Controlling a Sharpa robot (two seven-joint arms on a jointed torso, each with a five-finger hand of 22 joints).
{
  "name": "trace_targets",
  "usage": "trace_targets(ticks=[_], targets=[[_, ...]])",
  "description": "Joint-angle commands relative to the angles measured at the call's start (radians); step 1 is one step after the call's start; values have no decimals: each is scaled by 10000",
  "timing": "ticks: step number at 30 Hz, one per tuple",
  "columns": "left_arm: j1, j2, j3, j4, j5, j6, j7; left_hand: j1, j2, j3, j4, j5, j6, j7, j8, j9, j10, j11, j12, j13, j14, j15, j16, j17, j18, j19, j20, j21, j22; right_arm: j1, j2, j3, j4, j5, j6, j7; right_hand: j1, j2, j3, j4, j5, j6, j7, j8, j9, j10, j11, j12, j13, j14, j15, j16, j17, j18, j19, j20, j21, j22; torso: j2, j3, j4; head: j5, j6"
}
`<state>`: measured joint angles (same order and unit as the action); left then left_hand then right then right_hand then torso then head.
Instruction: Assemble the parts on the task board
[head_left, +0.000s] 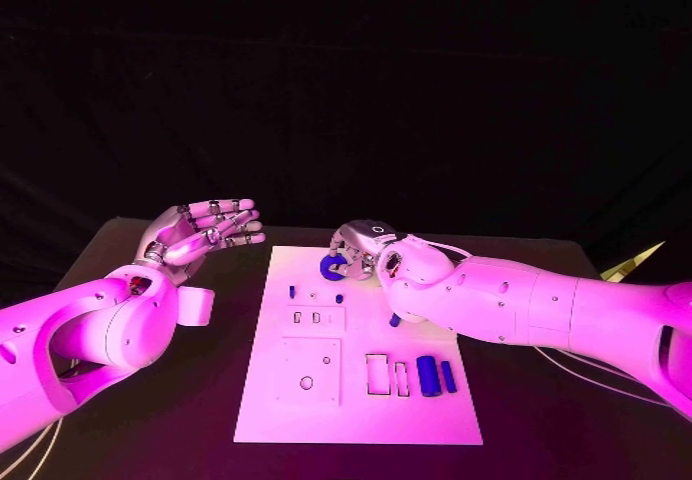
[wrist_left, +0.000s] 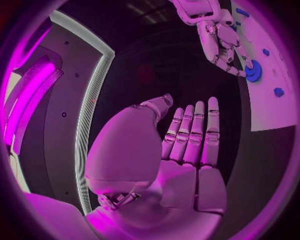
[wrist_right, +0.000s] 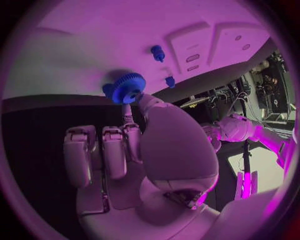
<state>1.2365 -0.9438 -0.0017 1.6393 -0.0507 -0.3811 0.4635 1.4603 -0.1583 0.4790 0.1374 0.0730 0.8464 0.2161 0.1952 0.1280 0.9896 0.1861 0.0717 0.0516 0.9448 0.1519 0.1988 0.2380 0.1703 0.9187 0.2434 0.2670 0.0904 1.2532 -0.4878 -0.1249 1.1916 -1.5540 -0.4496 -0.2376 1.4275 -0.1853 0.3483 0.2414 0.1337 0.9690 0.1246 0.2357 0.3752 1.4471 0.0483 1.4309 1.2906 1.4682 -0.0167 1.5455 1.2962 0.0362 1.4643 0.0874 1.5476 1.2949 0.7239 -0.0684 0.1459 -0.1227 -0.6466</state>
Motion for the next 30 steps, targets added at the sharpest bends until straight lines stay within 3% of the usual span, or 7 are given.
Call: trace_targets(ticks=[1,16,22,24,30], targets=[[15,20,10,27,-13,20,10,-159,-120,103,-178,1,-131,124,36,123,-117,37,-81,137,-44,-19,-103,155,91,120,-2,131,156,-100,29,-50,-84,-8,183,-5,-100,-22,326,-39,75,116,23,103,83,432,-43,220,1810,958,-92,144,2428,-362,1065,-76,232,2759,2,3,-10,5,-6],[15,1,10,25,-14,2,-19,-163,-119,108,-202,-1,-141,133,33,122,-131,41,-83,136,-51,-15,-116,172,90,105,2,138,159,-199,53,-81,-168,3,216,-11,-204,-102,381,-63,70,66,45,48,57,392,-28,159,1765,955,-83,140,2417,-362,1065,-73,232,2759,6,10,-18,0,2],[15,-9,10,28,-14,-5,-29,-169,-119,108,-205,-1,-145,137,31,121,-137,43,-84,135,-57,-13,-120,175,88,98,4,137,158,-201,25,-83,-195,39,117,1,-437,-286,512,-129,65,-264,180,-209,-55,189,85,-123,1555,955,6,140,2422,-349,1040,-12,188,2722,0,8,-18,2,23],[15,-10,10,26,-14,0,-36,-174,-118,107,-207,-2,-151,141,28,120,-145,47,-87,134,-62,-10,-125,179,86,90,7,136,158,-201,-37,-83,-144,56,29,9,-571,-404,531,-160,60,-485,264,-378,-126,98,162,-244,1467,958,72,146,2438,-348,1038,45,185,2719,0,10,-18,3,33],[15,-16,10,-15,-14,16,-53,-186,-116,107,-214,-2,-166,148,21,117,-165,55,-92,132,-78,-1,-139,187,82,65,13,130,154,-176,-538,-62,356,372,-596,155,-716,-473,489,-134,51,-507,285,-419,-141,99,190,-241,1474,958,103,145,2437,-344,1032,79,173,2710,-8,30,-30,6,78]])
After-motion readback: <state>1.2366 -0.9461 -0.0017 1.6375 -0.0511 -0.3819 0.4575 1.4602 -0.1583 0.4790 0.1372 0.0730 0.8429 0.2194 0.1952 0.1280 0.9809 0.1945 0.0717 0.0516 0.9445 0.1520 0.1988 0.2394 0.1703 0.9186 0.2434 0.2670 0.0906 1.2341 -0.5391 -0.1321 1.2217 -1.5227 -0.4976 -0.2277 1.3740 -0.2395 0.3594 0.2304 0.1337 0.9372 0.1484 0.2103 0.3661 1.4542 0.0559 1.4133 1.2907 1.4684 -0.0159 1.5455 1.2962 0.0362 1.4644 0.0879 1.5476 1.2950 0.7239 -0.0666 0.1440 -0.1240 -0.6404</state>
